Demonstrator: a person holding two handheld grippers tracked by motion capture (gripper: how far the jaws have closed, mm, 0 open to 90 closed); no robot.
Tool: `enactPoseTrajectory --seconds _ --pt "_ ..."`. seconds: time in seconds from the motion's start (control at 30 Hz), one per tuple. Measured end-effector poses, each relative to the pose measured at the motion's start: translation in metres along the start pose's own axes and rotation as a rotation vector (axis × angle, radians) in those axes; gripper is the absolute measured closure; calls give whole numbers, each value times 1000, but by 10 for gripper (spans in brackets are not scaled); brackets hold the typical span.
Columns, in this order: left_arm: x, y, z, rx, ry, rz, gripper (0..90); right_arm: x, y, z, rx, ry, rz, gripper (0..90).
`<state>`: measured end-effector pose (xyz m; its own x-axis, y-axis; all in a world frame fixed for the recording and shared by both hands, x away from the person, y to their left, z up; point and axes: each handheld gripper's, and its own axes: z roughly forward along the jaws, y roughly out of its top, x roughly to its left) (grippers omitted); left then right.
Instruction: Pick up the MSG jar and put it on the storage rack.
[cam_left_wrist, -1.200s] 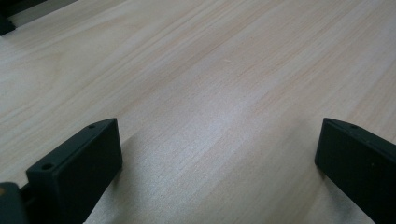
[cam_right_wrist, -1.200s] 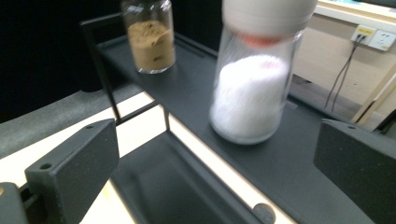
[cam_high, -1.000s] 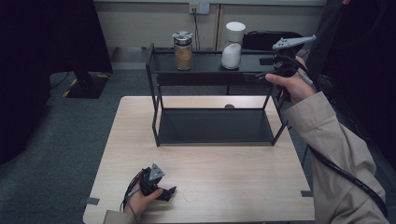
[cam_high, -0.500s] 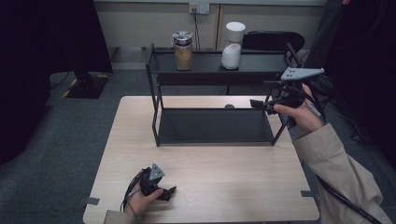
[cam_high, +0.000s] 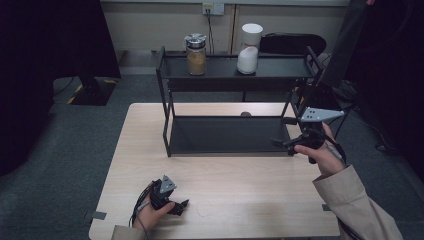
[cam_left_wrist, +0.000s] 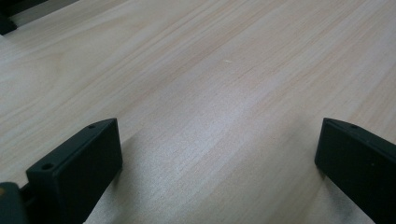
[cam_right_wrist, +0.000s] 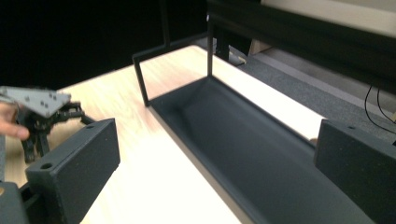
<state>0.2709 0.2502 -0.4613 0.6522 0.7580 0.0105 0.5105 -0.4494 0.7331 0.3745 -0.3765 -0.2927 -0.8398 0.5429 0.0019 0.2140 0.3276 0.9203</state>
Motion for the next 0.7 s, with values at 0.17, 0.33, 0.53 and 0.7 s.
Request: enactPoseTrajectory --seconds 0.17,0.33,0.53,0.7 --pt "0 0 0 0 0 0 0 9 -24 4 14 12 -17 0" --pt "0 0 0 -1 0 0 0 18 -53 10 23 27 -18 0" --pt "0 0 0 0 0 0 0 28 -91 20 65 54 -6 0" --pt "0 0 0 -1 0 0 0 35 -119 28 102 60 21 0"
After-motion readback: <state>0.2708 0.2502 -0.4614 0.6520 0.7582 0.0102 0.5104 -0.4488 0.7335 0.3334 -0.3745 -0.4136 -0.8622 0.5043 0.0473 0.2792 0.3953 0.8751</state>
